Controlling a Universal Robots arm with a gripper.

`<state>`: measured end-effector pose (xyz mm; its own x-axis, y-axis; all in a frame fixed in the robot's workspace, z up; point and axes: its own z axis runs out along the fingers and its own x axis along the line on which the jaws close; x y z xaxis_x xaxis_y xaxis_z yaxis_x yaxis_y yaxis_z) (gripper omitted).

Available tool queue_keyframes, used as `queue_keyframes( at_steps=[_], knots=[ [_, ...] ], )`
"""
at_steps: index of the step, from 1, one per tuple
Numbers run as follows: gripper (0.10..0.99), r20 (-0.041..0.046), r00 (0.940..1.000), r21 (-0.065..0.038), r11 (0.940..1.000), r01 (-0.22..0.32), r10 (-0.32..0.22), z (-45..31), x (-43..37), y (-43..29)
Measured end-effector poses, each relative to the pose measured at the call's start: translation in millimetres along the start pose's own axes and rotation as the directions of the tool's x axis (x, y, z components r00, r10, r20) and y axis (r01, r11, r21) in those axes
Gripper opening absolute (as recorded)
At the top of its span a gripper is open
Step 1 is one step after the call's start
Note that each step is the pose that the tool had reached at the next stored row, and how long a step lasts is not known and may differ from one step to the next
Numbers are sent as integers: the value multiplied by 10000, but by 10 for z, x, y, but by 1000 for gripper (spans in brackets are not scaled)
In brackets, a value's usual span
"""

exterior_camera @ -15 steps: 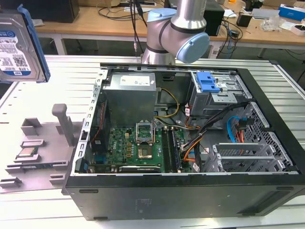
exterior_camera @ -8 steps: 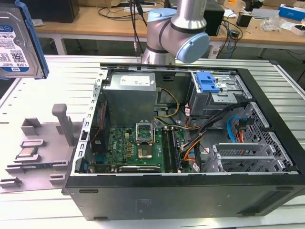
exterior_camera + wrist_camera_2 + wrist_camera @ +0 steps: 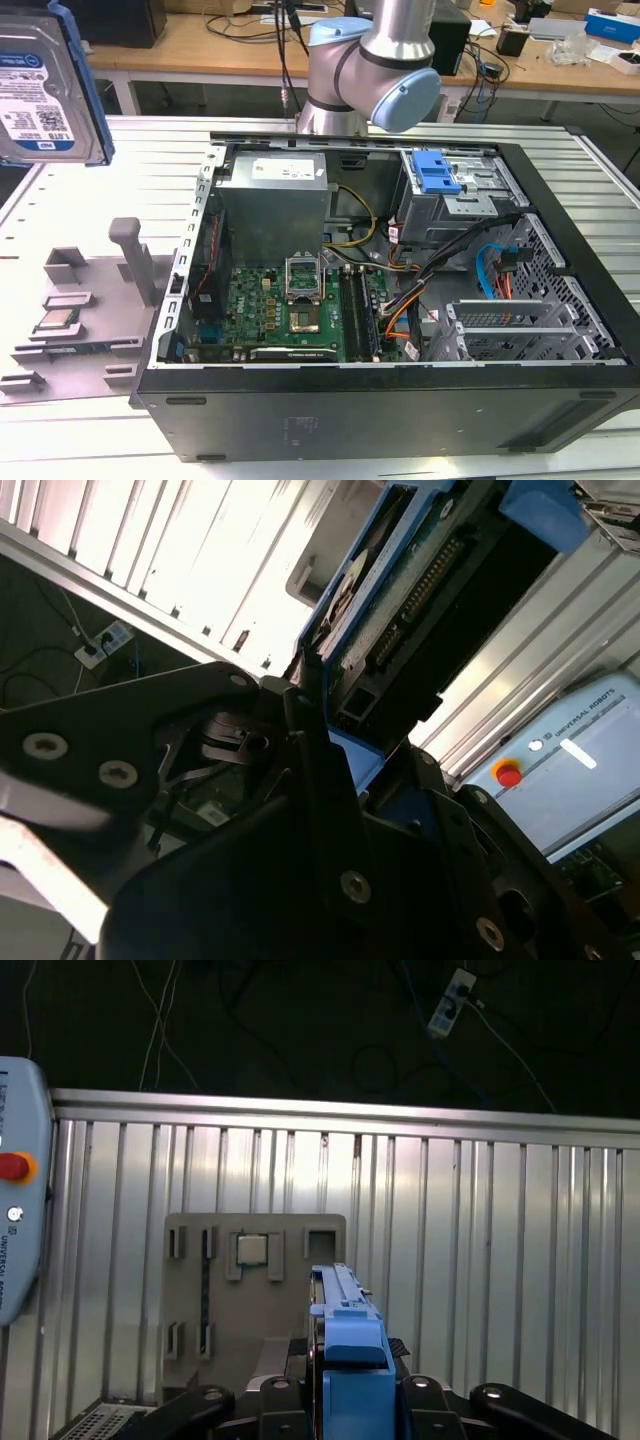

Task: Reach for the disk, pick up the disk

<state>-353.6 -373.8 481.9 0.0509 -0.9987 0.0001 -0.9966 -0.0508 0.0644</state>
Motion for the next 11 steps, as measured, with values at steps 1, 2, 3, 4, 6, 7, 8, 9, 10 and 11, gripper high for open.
queue_keyframes(
  at_steps=[1, 2, 3, 4, 6, 7, 8, 9, 10, 11],
  knots=[
    [369, -1, 10000, -1, 10000, 0, 0, -5, 3, -61],
    [369, 0, 10000, 0, 10000, -1, 1, -8, 6, -122],
    [369, 0, 10000, 1, 10000, -1, 1, -11, 9, -183],
    [369, -1, 10000, -1, 10000, 1, -1, -18, 14, -273],
    [369, 0, 10000, 0, 10000, 0, 0, -28, 22, -425],
    [369, -1, 10000, -1, 10000, 1, -1, -30, 24, -461],
    [369, -1, 10000, -1, 10000, 1, -1, -33, 26, -493],
    [369, 0, 10000, 0, 10000, 0, 0, -36, 28, -550],
    [369, 0, 10000, 0, 10000, 0, 0, -38, 30, -587],
    [369, 0, 10000, 1, 10000, 0, 0, -40, 32, -619]
  ],
)
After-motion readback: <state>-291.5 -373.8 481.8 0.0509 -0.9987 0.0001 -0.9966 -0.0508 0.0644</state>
